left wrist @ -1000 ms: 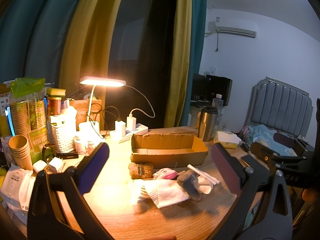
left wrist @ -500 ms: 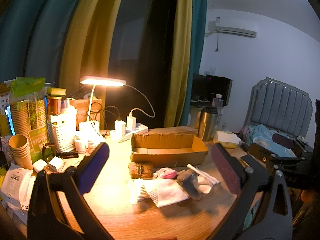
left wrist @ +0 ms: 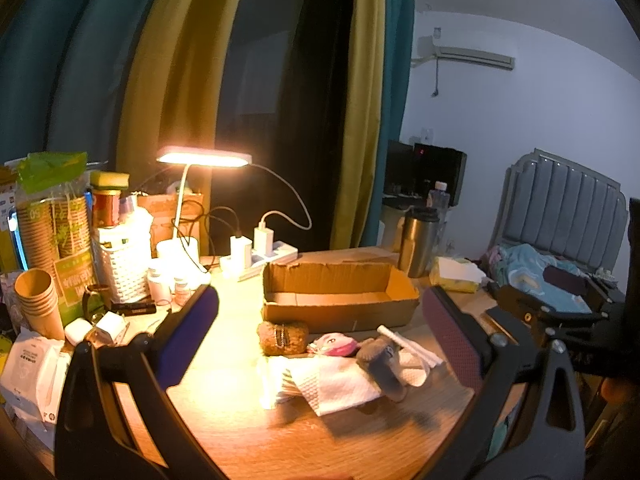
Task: Organize soft objects
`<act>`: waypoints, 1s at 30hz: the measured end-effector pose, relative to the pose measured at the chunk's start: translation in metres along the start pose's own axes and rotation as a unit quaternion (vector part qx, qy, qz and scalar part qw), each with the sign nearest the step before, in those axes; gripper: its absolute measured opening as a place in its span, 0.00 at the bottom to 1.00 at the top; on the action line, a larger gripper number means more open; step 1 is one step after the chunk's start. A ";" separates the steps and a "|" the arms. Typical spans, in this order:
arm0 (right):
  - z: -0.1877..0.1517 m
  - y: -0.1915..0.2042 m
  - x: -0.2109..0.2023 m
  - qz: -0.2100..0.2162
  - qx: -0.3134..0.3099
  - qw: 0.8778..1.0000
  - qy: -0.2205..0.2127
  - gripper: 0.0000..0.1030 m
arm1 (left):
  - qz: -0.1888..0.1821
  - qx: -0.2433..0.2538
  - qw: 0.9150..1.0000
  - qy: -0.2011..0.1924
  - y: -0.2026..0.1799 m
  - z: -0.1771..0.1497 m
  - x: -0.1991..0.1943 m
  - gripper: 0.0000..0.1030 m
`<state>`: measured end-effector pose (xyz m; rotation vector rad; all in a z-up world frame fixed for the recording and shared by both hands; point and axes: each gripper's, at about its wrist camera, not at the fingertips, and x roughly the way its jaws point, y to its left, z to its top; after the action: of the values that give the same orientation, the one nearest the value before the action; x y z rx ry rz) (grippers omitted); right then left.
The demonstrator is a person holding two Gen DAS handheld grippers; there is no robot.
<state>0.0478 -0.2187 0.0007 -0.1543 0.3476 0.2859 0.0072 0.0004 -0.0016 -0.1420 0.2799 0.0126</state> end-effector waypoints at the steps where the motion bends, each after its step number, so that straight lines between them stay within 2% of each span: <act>1: 0.001 -0.001 0.004 0.000 -0.002 1.000 0.003 0.99 | 0.001 0.002 1.000 0.001 0.000 0.001 0.002 0.99; 10: 0.004 -0.014 0.024 -0.004 0.007 1.000 0.020 0.99 | 0.005 -0.001 1.000 0.029 0.004 0.004 0.024 0.99; 19: 0.003 -0.028 0.050 0.002 0.016 0.999 0.046 0.99 | 0.013 -0.007 0.996 0.088 0.009 -0.015 0.062 0.99; 30: -0.018 -0.039 0.110 0.029 0.022 0.993 0.115 0.99 | -0.001 0.008 0.986 0.167 -0.007 -0.046 0.121 0.99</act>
<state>0.1534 -0.2318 -0.0511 -0.1340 0.5868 0.3183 0.1109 -0.0137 -0.0779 -0.1286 0.6156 -0.0155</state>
